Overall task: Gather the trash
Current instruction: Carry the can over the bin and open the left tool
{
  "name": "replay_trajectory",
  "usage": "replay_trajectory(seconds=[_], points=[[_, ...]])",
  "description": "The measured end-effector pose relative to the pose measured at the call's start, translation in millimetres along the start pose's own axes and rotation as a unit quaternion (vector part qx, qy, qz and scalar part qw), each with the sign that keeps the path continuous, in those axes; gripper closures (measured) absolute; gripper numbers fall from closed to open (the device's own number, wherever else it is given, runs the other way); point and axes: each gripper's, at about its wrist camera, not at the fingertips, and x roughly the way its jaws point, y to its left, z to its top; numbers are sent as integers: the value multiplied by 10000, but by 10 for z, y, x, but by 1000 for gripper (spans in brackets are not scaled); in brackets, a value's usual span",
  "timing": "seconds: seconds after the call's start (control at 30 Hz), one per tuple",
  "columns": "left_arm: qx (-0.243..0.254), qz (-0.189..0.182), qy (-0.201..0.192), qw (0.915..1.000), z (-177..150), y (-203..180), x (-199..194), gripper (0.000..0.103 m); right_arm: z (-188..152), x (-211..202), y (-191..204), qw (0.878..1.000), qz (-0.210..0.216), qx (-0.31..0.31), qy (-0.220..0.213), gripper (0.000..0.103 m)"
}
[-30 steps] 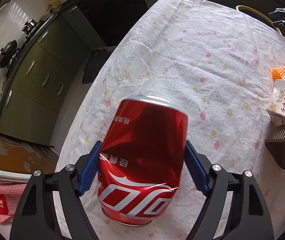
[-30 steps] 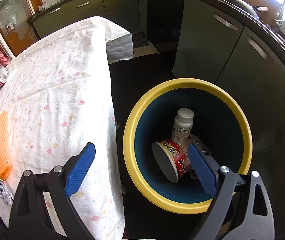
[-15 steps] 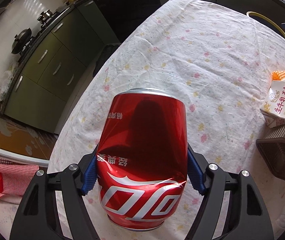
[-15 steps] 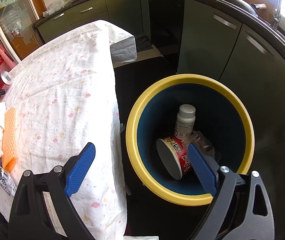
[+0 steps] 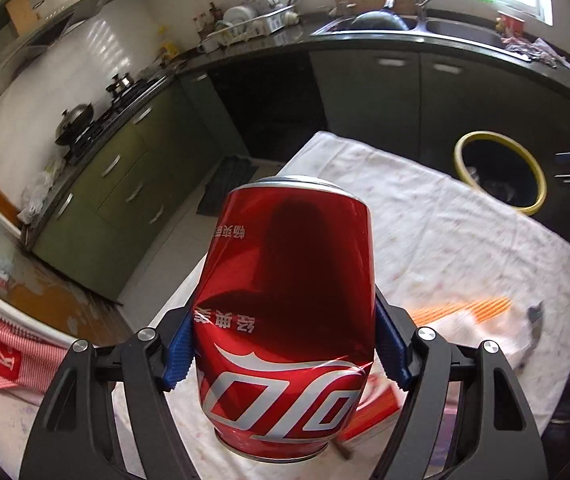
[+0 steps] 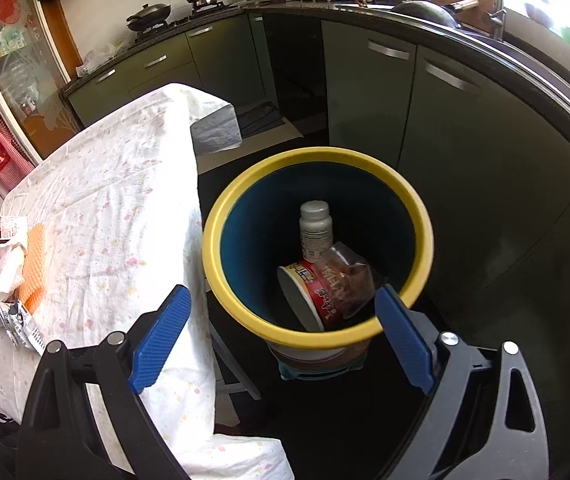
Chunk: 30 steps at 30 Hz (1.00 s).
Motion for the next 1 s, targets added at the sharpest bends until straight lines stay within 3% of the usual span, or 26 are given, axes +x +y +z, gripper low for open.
replay_trajectory(seconds=[0.13, 0.3, 0.43, 0.57, 0.73, 0.83, 1.0], points=[[514, -660, -113, 9964, 555, -850, 60, 29, -195, -201, -302, 9995, -53, 275, -145, 14], [1246, -1487, -181, 9808, 1145, -1903, 348, 29, -436, -329, -625, 9980, -79, 597, -188, 14], [1543, -1886, -19, 9699, 1487, -2580, 723, 29, -595, -333, -817, 9965, -35, 822, -175, 14], [1714, -2008, 92, 9645, 1784, -3102, 1075, 29, -694, -263, -941, 9950, 30, 993, -123, 14], [1581, -1986, 284, 9668, 2084, -3493, 1531, 28, -759, -190, -1056, 9939, 78, 1098, -16, 14], [1556, -1921, 347, 9683, 2105, -3586, 1660, 20, -758, -176, -1096, 9934, 99, 1141, -35, 14], [1407, -1942, 297, 9704, 2048, -3425, 1508, 20, -774, -148, -1110, 9929, 167, 1178, -58, 14]])
